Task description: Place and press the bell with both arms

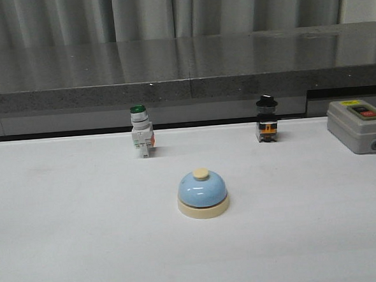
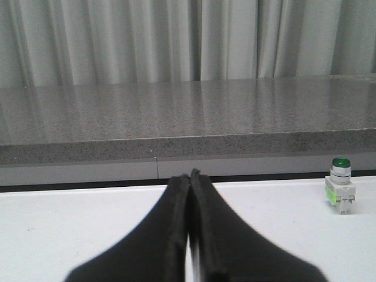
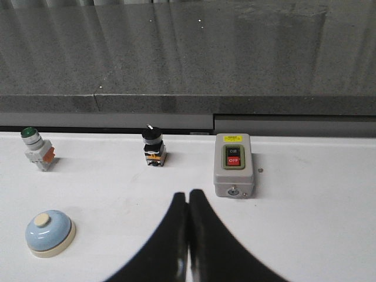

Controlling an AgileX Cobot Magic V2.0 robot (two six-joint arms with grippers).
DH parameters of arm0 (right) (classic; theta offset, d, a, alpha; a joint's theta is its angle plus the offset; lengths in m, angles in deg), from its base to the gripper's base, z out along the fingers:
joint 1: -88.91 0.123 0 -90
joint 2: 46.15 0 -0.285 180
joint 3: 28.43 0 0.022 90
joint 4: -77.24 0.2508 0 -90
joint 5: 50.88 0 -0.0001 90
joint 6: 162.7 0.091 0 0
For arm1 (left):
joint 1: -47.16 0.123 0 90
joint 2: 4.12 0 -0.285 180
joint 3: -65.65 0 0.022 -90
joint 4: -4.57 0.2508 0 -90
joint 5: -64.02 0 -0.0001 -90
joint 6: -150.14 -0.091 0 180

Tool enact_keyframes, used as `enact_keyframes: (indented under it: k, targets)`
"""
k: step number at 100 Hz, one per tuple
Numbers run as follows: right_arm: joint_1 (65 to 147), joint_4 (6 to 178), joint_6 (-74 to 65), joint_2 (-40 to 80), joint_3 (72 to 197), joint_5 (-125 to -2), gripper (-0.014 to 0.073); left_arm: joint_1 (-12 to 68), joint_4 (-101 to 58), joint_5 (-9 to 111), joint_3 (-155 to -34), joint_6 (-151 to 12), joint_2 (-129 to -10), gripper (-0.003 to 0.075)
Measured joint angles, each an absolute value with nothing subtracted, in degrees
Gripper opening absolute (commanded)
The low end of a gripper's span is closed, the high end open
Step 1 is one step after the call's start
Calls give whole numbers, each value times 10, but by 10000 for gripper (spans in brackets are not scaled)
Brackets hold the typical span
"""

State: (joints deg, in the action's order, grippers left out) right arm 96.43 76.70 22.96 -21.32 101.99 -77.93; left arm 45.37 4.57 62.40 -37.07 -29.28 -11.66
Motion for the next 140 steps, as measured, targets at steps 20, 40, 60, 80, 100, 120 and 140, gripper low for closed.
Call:
enact_keyframes:
  k: [20,40,60,80,100,120,140]
  targets:
    - [964,767,230,-266,951,-713,-60,454,46,624,-371,-293,-117,-20]
    - [964,767,230,-332,862,-683,-60,454,46,624,-371,-293,-117,-20]
    - [964,772,230,-386,808,-652,-60,454,46,624,-371,-293,-117,-20]
    - [959,772,232,-390,764,-596,-60,454,46,625,-371,-293,-117,-20]
    - [933,766,261,-390,736,-571,-60,454,46,625,-371,-293,-117,-20]
    - [924,762,268,-390,729,-565,-60,454,46,625,-371,-293,-117,-20]
    - [924,762,269,-390,729,-560,-60,454,46,625,-371,-293,-117,-20]
